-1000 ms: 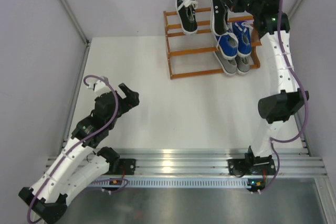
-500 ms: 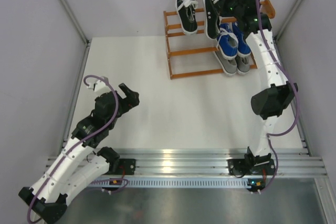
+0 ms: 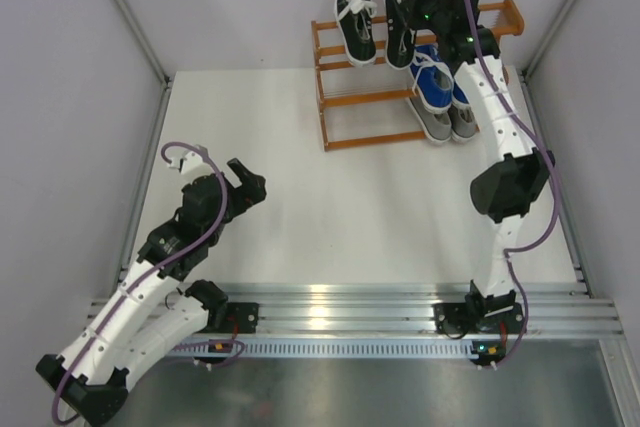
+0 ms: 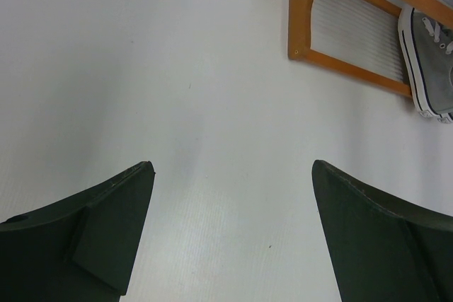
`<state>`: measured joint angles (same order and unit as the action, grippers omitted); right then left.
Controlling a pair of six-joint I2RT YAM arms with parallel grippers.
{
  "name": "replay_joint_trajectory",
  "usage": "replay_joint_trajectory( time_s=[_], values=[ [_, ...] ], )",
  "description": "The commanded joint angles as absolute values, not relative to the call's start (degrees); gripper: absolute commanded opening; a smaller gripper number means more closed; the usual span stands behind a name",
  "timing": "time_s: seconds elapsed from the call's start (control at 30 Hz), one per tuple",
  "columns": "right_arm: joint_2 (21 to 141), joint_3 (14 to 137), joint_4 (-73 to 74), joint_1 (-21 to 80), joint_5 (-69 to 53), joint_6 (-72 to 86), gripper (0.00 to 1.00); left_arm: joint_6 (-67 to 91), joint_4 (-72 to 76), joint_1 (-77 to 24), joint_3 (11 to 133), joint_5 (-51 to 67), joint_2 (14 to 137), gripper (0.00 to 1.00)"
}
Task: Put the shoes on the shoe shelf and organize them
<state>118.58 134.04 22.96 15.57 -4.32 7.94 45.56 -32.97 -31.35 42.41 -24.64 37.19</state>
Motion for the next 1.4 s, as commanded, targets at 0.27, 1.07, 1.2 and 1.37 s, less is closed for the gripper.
replay_joint_trajectory(
  time_s=[0.27, 1.07, 1.2, 1.37],
  values=[
    [119.1, 136.4, 11.7, 17.0, -6.5, 3.4, 0.16, 46.0, -28.8, -31.0, 43.6, -24.1, 38.8, 0.98],
    [113.4, 128.8, 15.5, 9.8, -1.5, -0.6, 0.15, 44.9, -26.7, -31.0, 44.5, -23.0, 40.4, 0.98],
    [112.5, 124.9, 17.9, 9.7, -2.3, -3.1, 0.11, 45.3, -26.7, -31.0, 43.9, -22.9, 39.9, 0.98],
    [112.9, 122.6, 19.8, 9.6, -3.8, -3.9, 0.10, 45.2, -26.7, -31.0, 44.4, -22.3, 40.7, 0.98]
  ],
)
